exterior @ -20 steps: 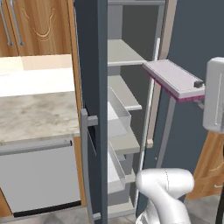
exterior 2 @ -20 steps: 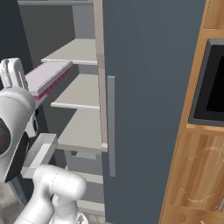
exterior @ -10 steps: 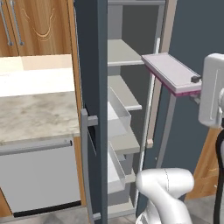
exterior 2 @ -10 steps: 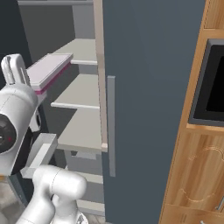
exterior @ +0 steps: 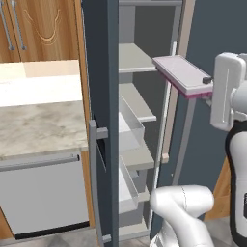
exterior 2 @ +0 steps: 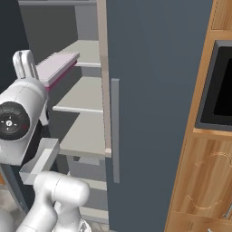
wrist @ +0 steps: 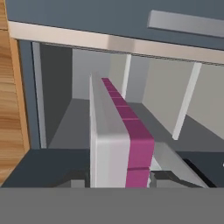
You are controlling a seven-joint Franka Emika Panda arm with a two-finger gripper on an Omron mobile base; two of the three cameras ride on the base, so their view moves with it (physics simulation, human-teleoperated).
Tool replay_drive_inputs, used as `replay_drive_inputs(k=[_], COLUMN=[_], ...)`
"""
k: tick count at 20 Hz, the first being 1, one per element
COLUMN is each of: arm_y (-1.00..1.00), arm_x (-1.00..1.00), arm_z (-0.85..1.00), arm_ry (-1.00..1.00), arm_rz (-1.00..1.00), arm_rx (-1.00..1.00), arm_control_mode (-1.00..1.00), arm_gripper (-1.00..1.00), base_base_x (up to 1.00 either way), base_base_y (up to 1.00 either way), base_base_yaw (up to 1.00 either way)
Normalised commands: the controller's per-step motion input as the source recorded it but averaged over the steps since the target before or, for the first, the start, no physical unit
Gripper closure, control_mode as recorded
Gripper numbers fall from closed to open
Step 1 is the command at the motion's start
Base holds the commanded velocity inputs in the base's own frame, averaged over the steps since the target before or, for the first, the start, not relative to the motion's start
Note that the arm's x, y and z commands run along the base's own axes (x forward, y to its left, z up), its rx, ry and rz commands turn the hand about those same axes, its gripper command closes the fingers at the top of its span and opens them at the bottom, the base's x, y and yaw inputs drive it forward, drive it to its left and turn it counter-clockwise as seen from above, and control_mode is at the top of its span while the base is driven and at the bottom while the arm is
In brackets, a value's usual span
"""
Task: The ice cube tray has been filled with water. Take the tray and place it in the freezer to make ice. Close the freezer door after placing the tray.
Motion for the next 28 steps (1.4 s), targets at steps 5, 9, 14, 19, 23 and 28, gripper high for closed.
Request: replay_drive_inputs(k=[5, 9, 14, 19, 23, 28], arm_y=[0.05, 0.19, 0.23, 0.13, 0.00, 0.00], arm_x=[0.45, 0.42, 0.37, 0.38, 0.44, 0.44], arm_z=[0.00, 0.00, 0.00, 0.00, 0.00, 0.00], arm_ry=[0.03, 0.01, 0.00, 0.01, 0.05, 0.06], arm_rz=[0.00, 0.00, 0.00, 0.00, 0.00, 0.00], arm_rx=[0.00, 0.00, 0.00, 0.00, 0.00, 0.00], arm_control_mode=[-1.00, -1.00, -1.00, -1.00, -1.00, -1.00], arm_gripper=[1.00, 1.00, 1.00, 1.00, 1.00, 1.00], base_base_x=[0.00, 0.00, 0.00, 0.00, 0.00, 0.00], base_base_y=[0.00, 0.00, 0.00, 0.00, 0.00, 0.00], base_base_yaw=[0.00, 0.00, 0.00, 0.00, 0.00, 0.00])
